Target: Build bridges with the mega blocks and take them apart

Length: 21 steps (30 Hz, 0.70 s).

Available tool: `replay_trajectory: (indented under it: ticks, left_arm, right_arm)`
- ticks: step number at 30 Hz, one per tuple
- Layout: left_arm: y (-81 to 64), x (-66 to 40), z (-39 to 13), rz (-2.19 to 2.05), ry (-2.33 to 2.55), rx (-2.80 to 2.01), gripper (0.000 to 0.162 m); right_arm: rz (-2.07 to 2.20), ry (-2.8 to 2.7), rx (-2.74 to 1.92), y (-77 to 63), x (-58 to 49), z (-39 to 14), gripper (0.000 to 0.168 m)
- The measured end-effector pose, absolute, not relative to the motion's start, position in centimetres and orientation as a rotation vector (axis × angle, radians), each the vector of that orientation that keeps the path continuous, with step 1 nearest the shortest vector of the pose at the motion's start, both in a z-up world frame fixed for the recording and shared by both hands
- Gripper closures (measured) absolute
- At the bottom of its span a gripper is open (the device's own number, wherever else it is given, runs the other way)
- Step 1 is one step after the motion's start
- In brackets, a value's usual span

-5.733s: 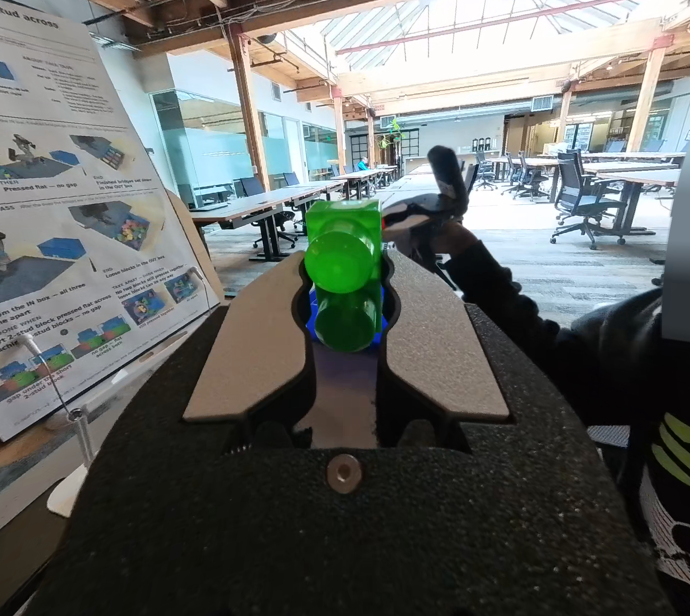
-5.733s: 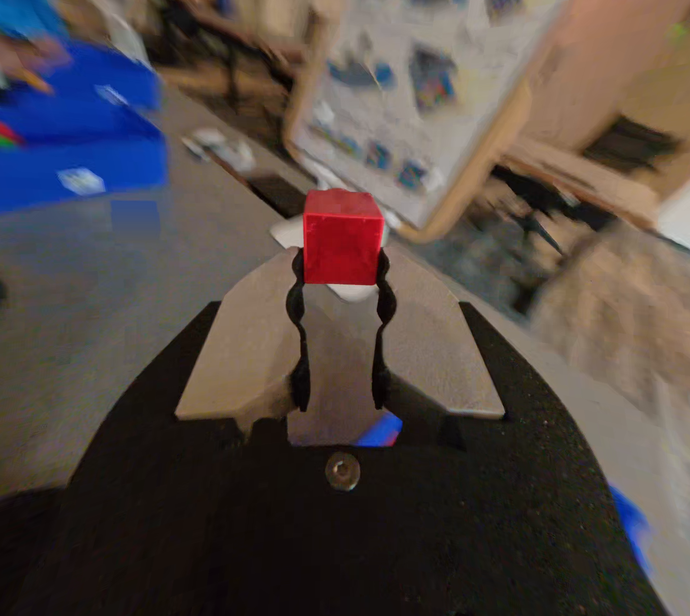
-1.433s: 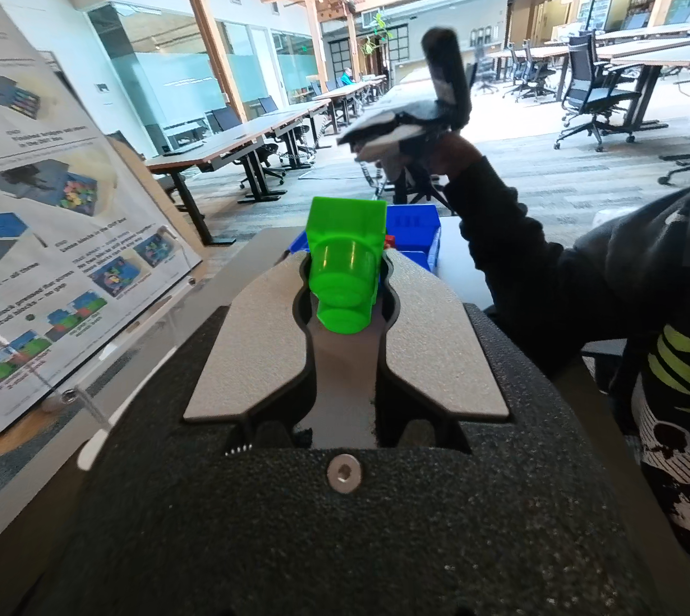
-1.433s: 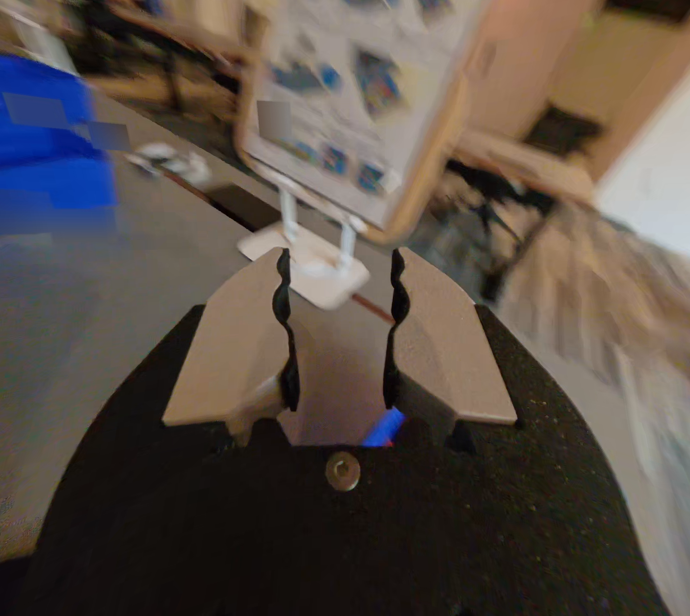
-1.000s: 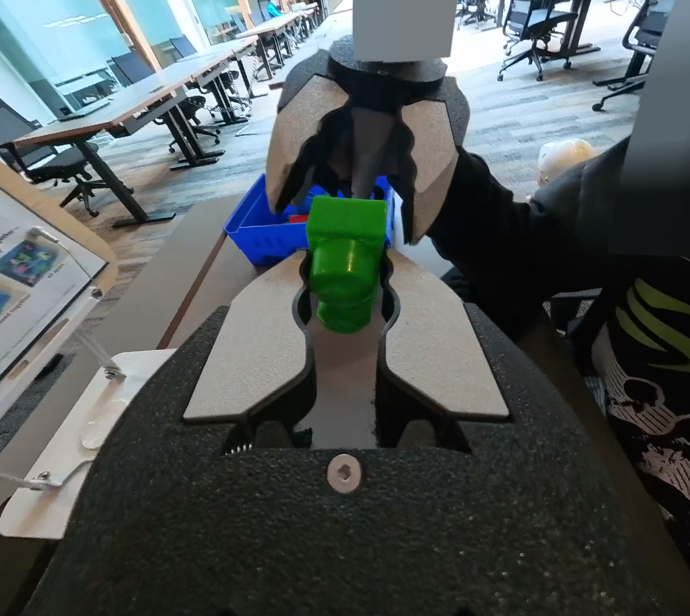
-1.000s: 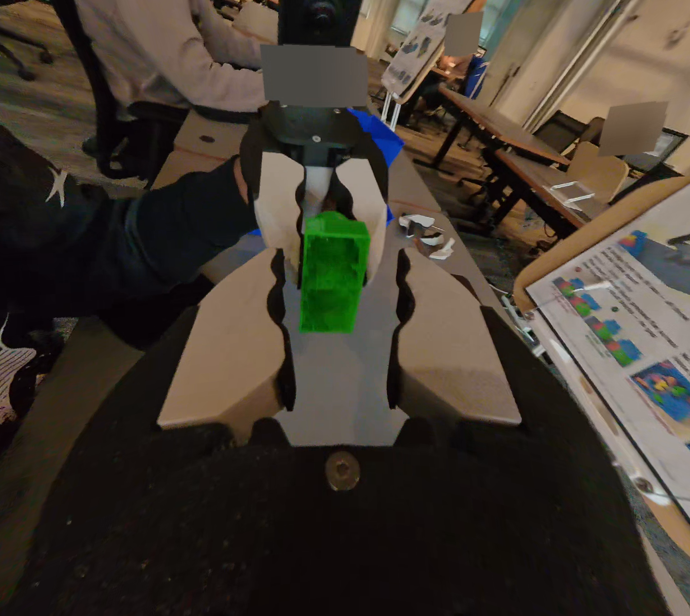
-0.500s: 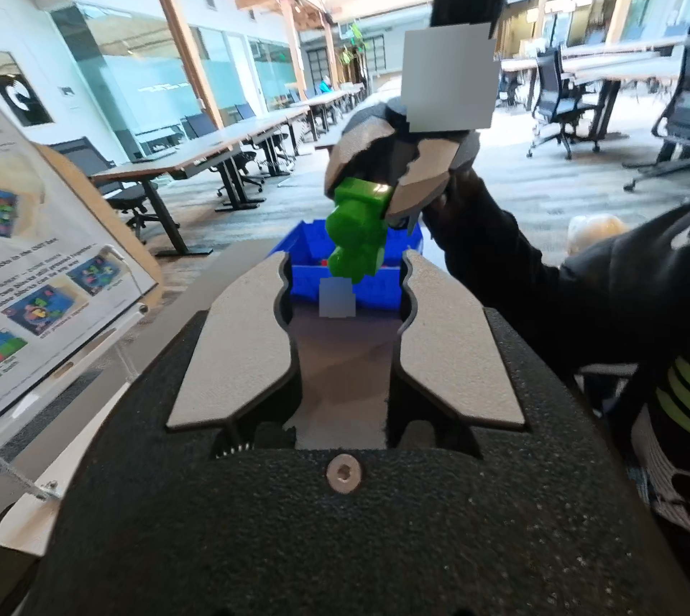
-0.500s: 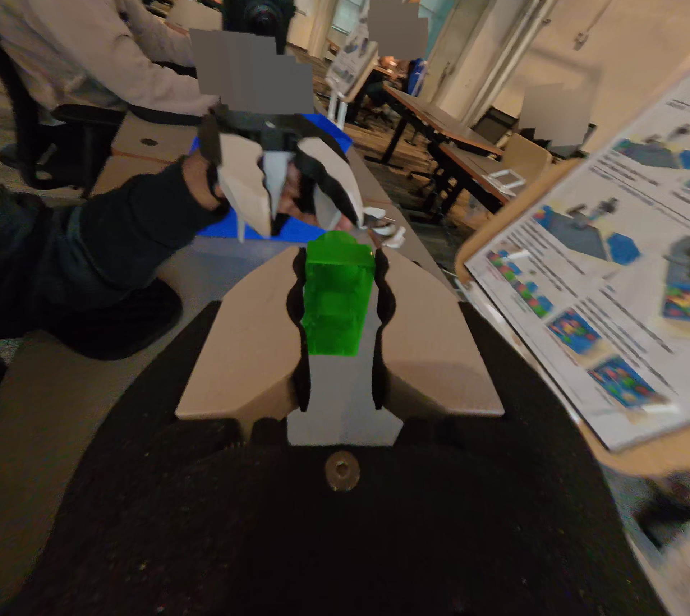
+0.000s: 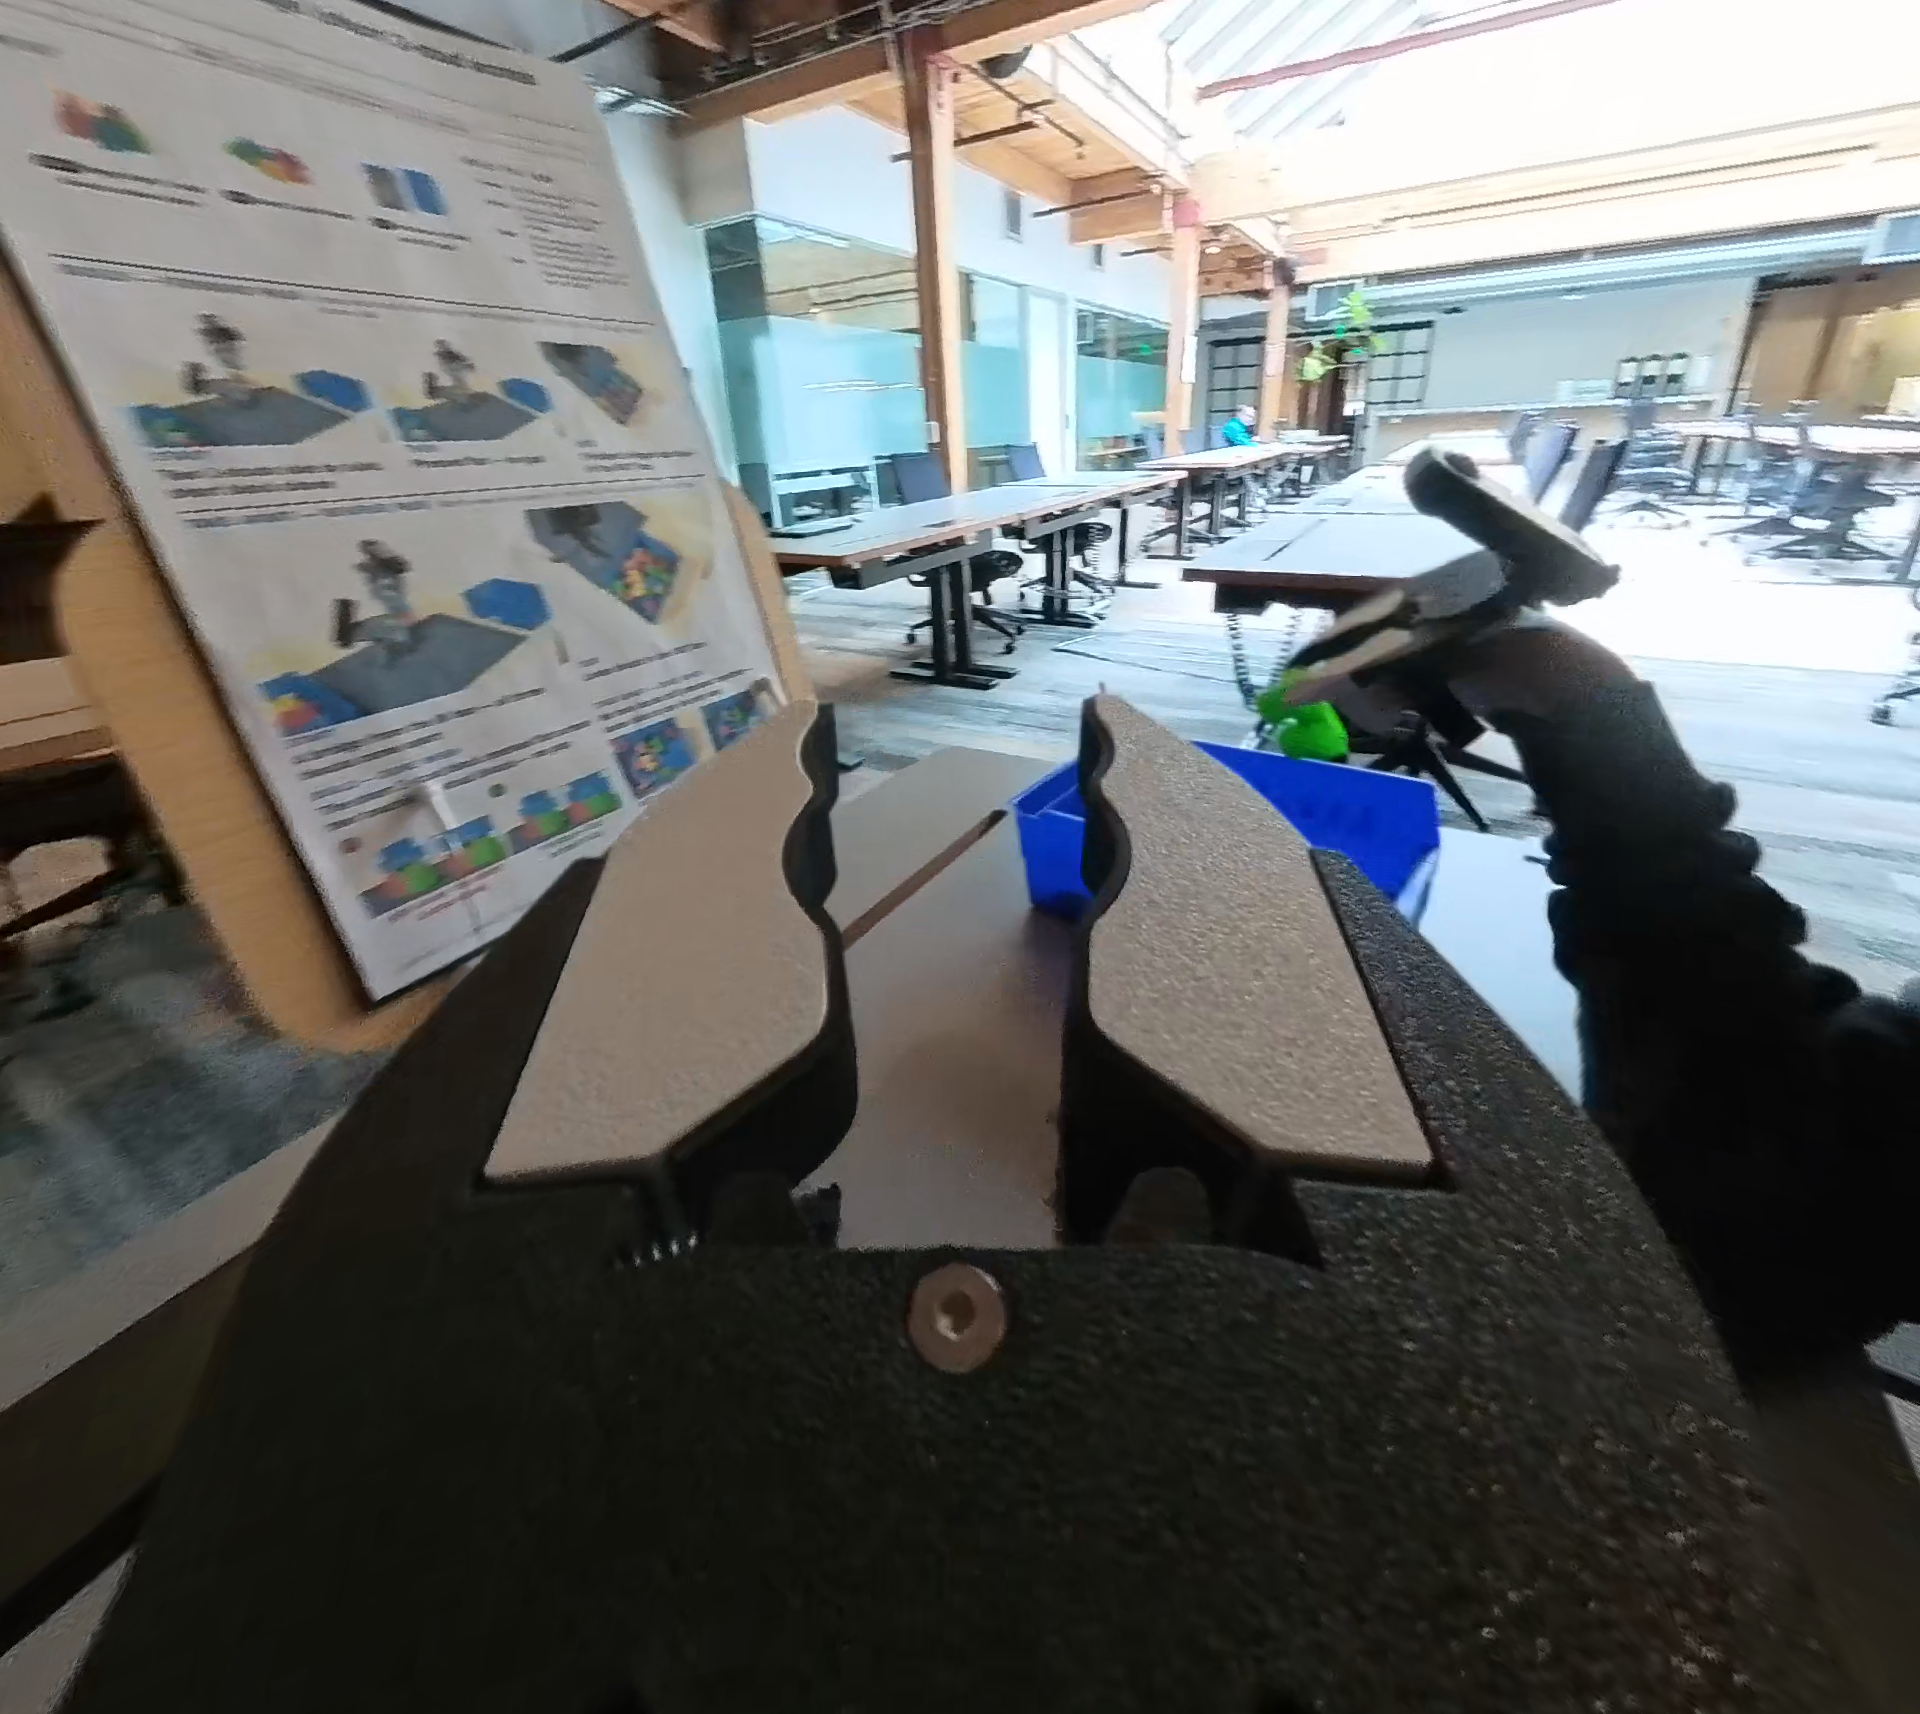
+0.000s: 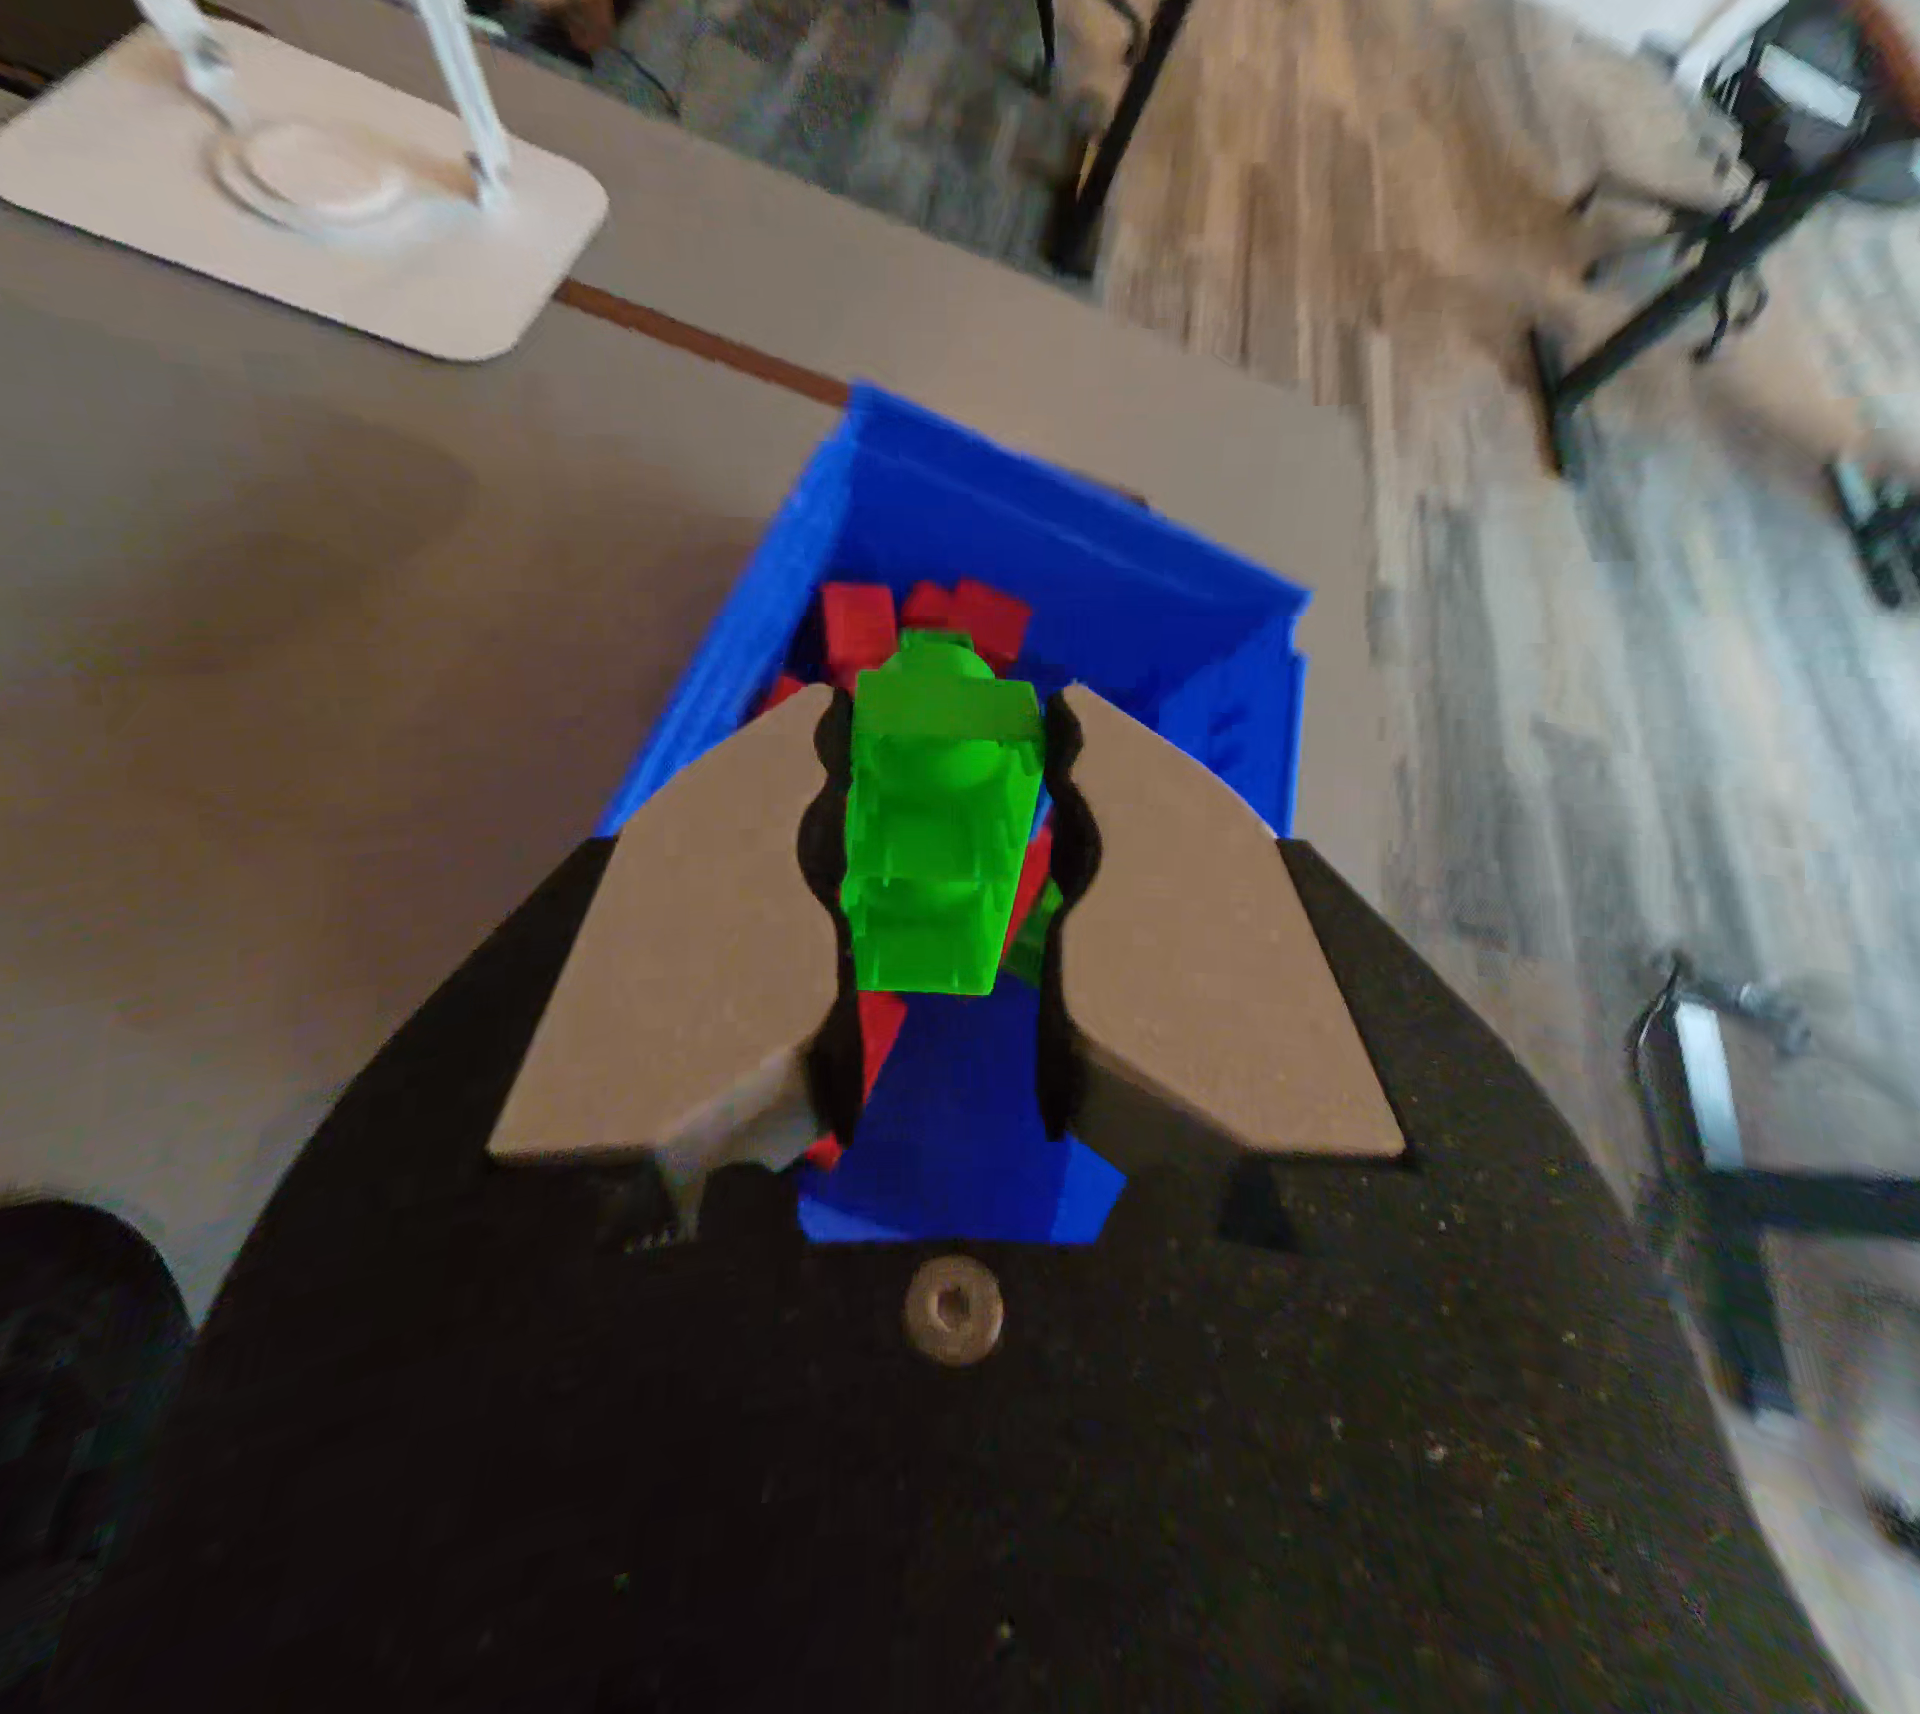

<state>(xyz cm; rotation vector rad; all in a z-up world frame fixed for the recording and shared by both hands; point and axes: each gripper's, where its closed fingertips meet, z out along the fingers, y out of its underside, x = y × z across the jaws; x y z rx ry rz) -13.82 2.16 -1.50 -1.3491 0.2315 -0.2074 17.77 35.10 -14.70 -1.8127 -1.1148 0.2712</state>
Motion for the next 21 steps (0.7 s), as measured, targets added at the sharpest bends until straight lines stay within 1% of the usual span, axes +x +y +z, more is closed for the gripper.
replay_trajectory:
  ticks: [5,10,18,21]
  left_arm:
    - [0.6,-16.6,-1.5,-0.120,0.155,-1.361,0.118]
    - [-0.3,-18.2,-1.7,-0.054,0.113,-1.375,0.119]
    - [-0.8,-19.5,-2.2,-0.006,0.073,-1.411,0.121]
    - [-0.9,-19.8,-2.6,0.017,0.067,-1.434,0.121]
  right_arm:
    - [0.163,-1.073,-2.115,38.1,21.3,-21.1,0.133]
    - [0.058,-1.049,-2.322,39.4,23.3,-25.5,0.133]
    - [0.022,-0.971,-2.469,39.3,25.2,-27.6,0.132]
    - [0.026,-0.948,-2.454,39.5,25.3,-27.1,0.124]
